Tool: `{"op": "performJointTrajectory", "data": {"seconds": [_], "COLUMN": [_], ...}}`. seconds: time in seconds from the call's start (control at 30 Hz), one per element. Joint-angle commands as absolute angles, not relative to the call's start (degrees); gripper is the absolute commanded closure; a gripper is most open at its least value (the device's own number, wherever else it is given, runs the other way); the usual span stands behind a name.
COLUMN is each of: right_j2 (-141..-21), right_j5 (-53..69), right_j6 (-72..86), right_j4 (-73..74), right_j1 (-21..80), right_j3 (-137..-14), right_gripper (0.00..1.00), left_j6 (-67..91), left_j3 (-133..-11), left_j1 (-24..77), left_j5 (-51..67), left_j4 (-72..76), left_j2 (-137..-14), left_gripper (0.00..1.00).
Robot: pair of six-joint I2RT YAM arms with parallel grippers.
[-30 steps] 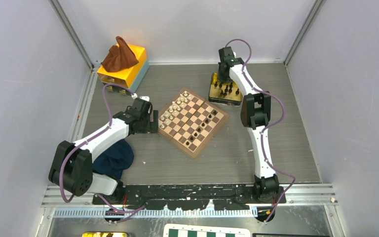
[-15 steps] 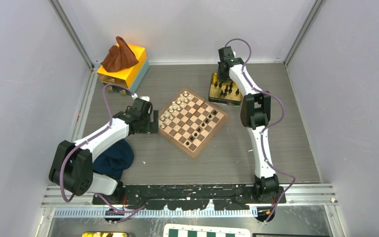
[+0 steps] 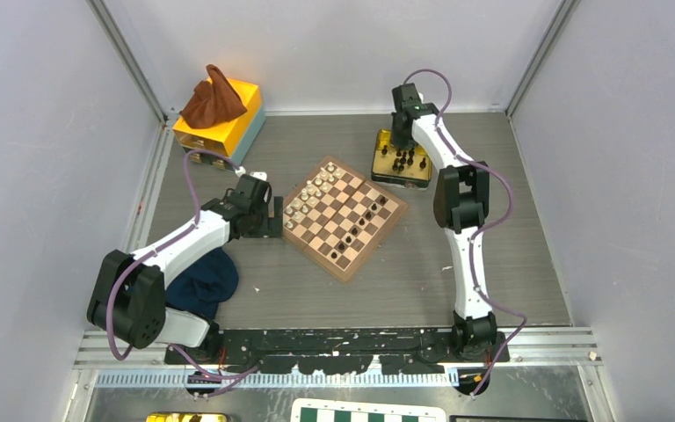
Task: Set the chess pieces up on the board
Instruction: Pick up the chess piece from the storage box, then place the chess piece on the chessboard.
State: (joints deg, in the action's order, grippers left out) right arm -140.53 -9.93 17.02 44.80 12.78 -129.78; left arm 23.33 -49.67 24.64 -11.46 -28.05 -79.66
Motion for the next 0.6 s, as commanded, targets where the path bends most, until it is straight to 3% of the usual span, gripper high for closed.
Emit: {"op": "performJointTrajectory", "data": {"seconds": [0.0,0.33,0.57], "right_j2": [-132.90,-124.71,-114.13], "right_j5": [-10.15,-8.88,-8.22], "right_j6": [15.67,14.51,14.59], "right_j4": [42.54,41.05,39.95], "right_j1": [13.01,14.87,19.07], "right_j3": [-128.28,-122.04,-108.80], "right_gripper": [0.99,0.99,0.99], "left_j6": [23.57,24.15,24.82], "left_j3": [-51.33,-51.33,-51.24], "left_j1": [24.35,24.35,24.35], "left_j5": [-9.88,-8.79,-7.53], "left_j4": [-26.81,-26.31,-26.21], "left_j2": [-79.20,-78.93,-78.34], "left_gripper": [0.06,0.06,0.06]}}
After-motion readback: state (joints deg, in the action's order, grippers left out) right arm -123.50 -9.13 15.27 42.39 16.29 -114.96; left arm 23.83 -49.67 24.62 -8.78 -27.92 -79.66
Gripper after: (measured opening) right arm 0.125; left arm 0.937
